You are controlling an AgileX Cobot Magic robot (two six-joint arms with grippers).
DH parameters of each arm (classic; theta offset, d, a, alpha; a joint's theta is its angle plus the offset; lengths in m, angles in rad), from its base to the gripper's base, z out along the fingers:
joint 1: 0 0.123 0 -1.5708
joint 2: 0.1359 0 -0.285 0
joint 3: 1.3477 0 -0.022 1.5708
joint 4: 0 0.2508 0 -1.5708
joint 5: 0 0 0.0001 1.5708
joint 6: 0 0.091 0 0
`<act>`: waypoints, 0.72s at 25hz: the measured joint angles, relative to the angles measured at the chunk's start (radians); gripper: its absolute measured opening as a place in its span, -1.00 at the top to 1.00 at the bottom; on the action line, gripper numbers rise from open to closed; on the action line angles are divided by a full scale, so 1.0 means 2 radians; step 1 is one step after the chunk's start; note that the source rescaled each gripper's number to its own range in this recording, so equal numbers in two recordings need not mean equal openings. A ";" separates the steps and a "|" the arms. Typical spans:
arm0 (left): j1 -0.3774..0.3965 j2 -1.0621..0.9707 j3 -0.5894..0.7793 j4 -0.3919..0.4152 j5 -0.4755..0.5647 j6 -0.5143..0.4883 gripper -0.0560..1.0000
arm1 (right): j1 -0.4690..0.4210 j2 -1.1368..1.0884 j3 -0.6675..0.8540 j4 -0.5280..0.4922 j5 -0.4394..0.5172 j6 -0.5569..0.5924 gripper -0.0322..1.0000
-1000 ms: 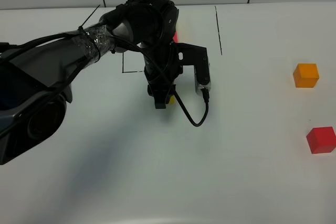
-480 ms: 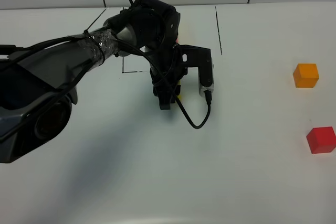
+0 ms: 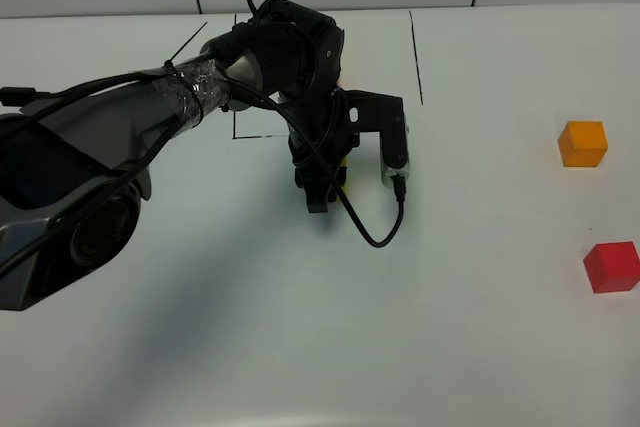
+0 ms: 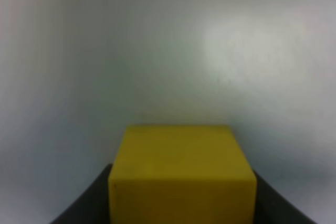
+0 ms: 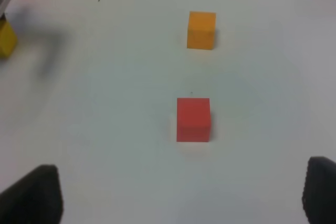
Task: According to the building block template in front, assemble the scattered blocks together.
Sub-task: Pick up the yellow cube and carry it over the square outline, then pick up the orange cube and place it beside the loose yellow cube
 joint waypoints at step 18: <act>-0.006 -0.030 0.000 -0.011 -0.006 -0.001 -1.00 | 0.000 0.000 0.000 0.000 0.000 0.001 -0.71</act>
